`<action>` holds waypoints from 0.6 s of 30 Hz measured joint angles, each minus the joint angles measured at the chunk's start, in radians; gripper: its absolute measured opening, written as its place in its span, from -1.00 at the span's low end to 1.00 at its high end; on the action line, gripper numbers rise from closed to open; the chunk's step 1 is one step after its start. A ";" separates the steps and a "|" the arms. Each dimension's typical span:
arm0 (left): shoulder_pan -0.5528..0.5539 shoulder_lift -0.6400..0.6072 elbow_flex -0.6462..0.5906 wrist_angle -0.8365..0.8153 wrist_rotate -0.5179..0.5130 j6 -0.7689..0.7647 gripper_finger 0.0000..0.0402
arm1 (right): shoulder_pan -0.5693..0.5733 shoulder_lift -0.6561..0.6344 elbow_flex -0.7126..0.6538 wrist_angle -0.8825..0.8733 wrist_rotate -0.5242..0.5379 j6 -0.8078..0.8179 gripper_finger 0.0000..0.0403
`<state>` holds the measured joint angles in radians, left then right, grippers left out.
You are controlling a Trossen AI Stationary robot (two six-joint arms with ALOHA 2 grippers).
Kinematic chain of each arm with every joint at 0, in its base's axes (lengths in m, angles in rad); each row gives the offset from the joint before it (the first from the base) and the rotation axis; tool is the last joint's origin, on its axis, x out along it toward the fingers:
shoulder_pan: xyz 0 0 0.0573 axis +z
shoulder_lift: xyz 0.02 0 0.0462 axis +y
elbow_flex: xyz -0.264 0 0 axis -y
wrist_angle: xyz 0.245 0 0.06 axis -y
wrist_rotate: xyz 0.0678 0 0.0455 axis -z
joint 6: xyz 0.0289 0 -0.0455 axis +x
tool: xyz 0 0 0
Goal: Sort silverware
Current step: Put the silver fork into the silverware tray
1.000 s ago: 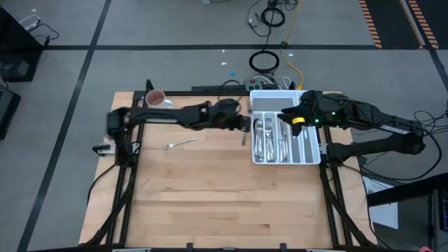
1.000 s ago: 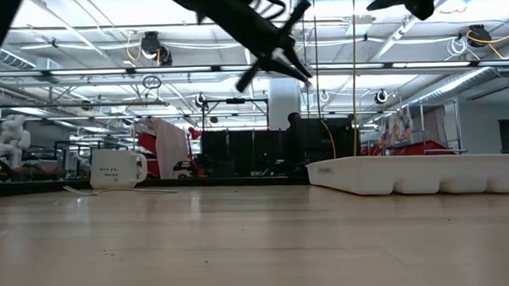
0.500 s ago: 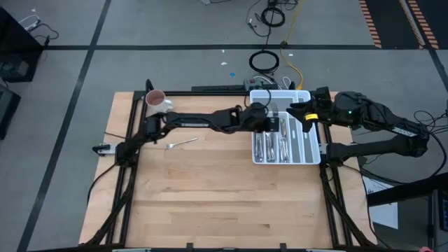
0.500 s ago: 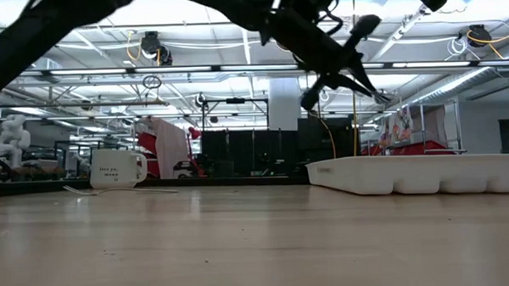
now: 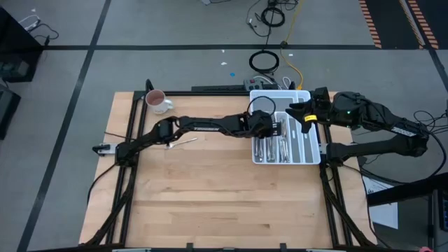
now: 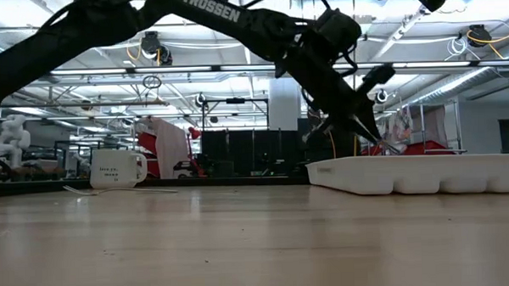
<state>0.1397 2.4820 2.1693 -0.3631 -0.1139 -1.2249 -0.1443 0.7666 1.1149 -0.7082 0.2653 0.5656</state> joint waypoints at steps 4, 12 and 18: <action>-0.011 0.001 0.000 -0.049 -0.025 -0.001 -0.95 | 0.000 0.000 0.000 0.000 0.000 -0.005 -0.20; -0.010 0.013 0.002 -0.032 -0.095 -0.001 -0.95 | 0.000 0.000 0.000 0.000 0.000 -0.010 -0.20; -0.016 0.059 0.001 -0.015 -0.022 -0.050 -0.95 | 0.000 0.001 0.000 0.000 -0.001 -0.010 -0.20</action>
<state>0.1240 2.5412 2.1700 -0.3777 -0.1356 -1.2751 -0.1444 0.7671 1.1149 -0.7086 0.2646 0.5560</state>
